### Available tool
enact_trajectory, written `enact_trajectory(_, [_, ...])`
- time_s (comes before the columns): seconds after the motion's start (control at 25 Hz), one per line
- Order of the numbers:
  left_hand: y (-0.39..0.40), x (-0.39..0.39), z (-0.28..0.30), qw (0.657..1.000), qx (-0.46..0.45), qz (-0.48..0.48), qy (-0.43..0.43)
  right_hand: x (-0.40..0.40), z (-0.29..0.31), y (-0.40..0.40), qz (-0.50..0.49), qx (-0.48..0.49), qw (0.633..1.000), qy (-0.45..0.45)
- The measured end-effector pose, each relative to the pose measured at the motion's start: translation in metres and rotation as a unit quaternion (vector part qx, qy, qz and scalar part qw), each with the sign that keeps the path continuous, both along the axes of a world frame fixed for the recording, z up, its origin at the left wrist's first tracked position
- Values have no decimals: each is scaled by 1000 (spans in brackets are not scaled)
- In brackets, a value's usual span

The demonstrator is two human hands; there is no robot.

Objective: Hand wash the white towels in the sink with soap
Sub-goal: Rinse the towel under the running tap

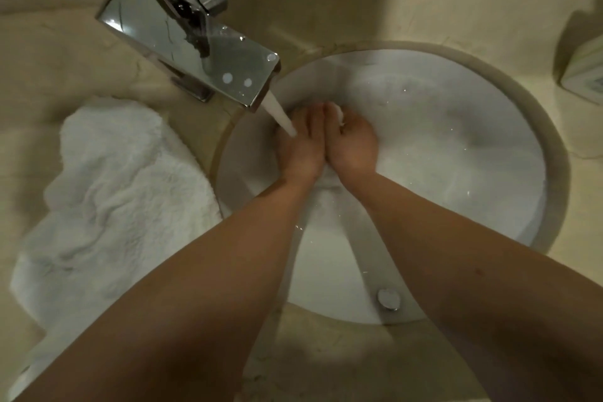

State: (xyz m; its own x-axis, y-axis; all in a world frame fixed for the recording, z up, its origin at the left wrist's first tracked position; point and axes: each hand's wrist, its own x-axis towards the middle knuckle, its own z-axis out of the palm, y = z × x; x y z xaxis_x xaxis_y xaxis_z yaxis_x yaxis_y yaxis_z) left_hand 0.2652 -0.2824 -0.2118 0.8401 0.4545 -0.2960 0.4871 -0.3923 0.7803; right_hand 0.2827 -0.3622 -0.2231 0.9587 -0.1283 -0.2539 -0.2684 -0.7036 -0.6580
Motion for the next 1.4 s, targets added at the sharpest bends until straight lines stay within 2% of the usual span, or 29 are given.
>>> enact_trajectory(0.2, [2,-9,29,978,-166,128,20,-14,19,6,-24,28,996,-78])
enact_trajectory(0.32, [6,-6,48,970,-197,119,77,-15,30,10,-32,93,982,-160])
enact_trajectory(0.48, [15,-7,60,966,-234,106,38,-21,41,8,-29,127,974,-187])
enact_trajectory(0.56, [14,-14,61,964,-237,121,-15,-23,46,6,-21,152,975,-160])
enact_trajectory(0.64, [16,-20,58,957,-233,160,-63,-20,52,3,-26,204,975,-87])
enact_trajectory(0.72, [20,-23,52,962,-203,147,-107,-14,56,0,-42,235,971,-13])
enact_trajectory(0.84, [20,-26,47,978,-140,99,-118,-11,53,4,-13,194,981,5])
enact_trajectory(0.96, [19,-26,40,981,-131,89,-115,-20,44,14,11,216,976,-19])
enact_trajectory(1.08, [18,-24,44,978,-158,120,-66,-30,36,17,-4,277,961,21])
enact_trajectory(1.28, [14,-26,33,975,-201,92,-8,-34,16,24,-54,234,970,33])
enact_trajectory(1.4, [13,-20,22,981,-174,86,23,-26,1,32,-16,122,992,22])
